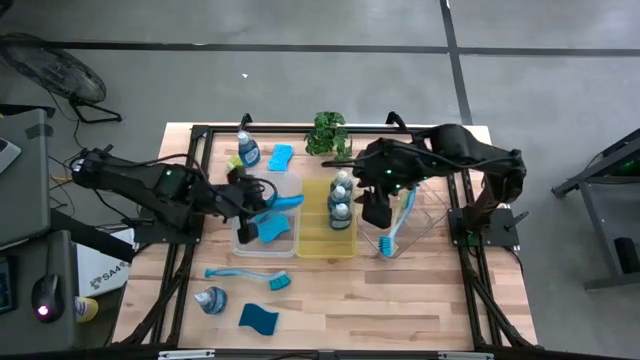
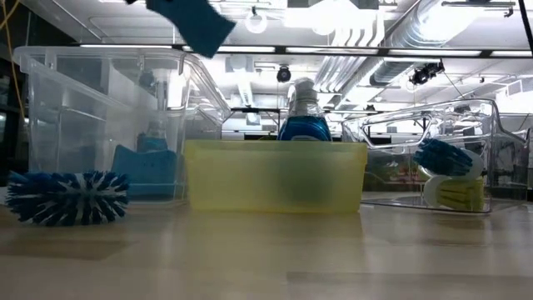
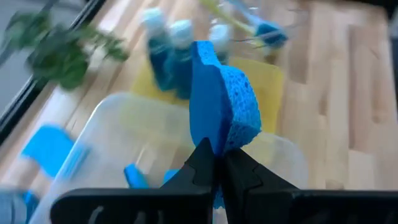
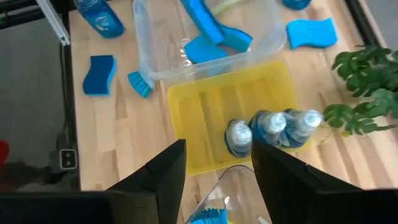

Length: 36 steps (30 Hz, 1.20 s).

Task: Pick & Place Kitchen Sink Supplies
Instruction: Put the blue sponge into the white bin

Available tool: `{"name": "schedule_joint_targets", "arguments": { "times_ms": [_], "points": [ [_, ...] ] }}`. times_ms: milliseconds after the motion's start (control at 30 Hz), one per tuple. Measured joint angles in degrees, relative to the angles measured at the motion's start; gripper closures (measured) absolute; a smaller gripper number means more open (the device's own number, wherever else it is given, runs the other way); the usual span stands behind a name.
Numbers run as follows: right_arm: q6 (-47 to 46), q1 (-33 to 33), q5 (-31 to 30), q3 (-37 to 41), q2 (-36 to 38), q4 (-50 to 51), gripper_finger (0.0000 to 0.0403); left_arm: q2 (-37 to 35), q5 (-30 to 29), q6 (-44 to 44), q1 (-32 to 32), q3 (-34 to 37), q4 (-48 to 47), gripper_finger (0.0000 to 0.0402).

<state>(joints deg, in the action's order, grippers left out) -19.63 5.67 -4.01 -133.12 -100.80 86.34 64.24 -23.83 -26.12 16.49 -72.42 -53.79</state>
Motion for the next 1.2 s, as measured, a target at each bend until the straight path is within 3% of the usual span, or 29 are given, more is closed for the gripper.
{"name": "schedule_joint_targets", "arguments": {
  "times_ms": [133,333,600,867,1200],
  "points": [
    [-0.1,0.7,-2.0,0.0,0.1,0.3,0.0231,-0.4,-1.9,-9.4,0.0,0.0,-6.6,0.0399],
    [-0.4,0.9,-2.0,0.7,0.0,-0.2,0.0231,0.6,-2.5,-16.1,0.0,0.0,-13.9,0.0398],
    [-1.3,0.9,-2.2,0.9,-0.1,-0.5,0.0236,2.4,-3.3,-19.5,-1.1,1.3,-13.5,0.0398],
    [-2.3,1.6,-2.5,0.9,-0.1,-0.5,0.0236,2.4,2.8,-20.6,-7.0,6.7,-10.0,0.0397],
    [-2.4,3.1,-4.1,0.9,-0.1,-0.4,0.0242,2.4,15.4,-13.3,-16.5,9.9,-5.5,0.0397]
  ]
}}
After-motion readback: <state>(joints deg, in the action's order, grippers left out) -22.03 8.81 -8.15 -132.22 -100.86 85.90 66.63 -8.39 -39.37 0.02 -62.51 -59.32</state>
